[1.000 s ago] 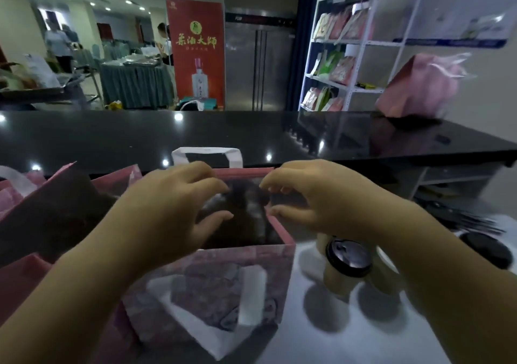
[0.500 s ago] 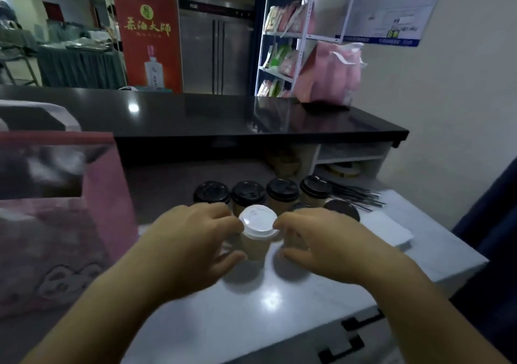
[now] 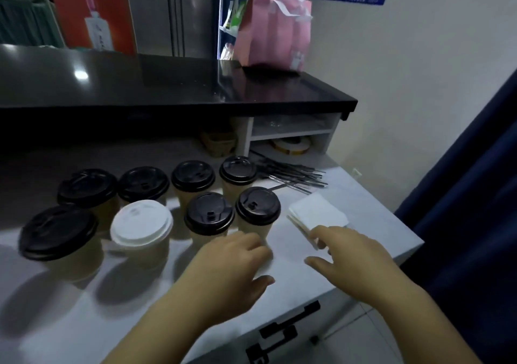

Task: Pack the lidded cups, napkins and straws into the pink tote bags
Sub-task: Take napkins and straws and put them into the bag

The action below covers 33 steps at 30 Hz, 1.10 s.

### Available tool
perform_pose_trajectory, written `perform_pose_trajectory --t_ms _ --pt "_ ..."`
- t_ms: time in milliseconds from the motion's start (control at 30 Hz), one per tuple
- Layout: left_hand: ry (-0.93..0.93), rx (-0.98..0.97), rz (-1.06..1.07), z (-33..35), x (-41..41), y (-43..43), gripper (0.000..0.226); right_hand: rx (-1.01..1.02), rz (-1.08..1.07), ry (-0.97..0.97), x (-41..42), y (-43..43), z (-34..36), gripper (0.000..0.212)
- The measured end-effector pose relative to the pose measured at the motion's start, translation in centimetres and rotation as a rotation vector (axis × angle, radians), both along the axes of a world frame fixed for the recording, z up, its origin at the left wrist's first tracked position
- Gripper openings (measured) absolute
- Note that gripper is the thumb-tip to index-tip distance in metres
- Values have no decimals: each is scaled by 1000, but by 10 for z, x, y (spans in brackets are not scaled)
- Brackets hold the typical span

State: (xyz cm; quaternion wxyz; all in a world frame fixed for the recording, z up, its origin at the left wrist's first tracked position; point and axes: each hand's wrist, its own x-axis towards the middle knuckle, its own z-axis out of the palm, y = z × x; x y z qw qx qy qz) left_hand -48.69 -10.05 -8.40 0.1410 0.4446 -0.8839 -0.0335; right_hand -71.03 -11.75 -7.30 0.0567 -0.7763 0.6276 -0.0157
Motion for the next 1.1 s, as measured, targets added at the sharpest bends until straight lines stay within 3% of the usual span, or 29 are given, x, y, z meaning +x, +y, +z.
perform_pose_trajectory --t_ms 300,633,767,900,1100 --pt "-6 77 -152 -45 -118 -109 25 1 -248 -12 -81 -80 -40 34" --pt "-119 251 45 -100 -167 -172 20 100 -308 -170 -125 -159 -88 50" --pt "76 273 44 -106 -174 -182 11 179 -277 -236 -140 -185 -100 52" --pt "263 248 101 -109 -187 -183 23 212 -294 -385 -163 -204 -102 49" --pt "395 254 284 -107 -205 -178 30 248 -274 -535 -194 -221 -98 20"
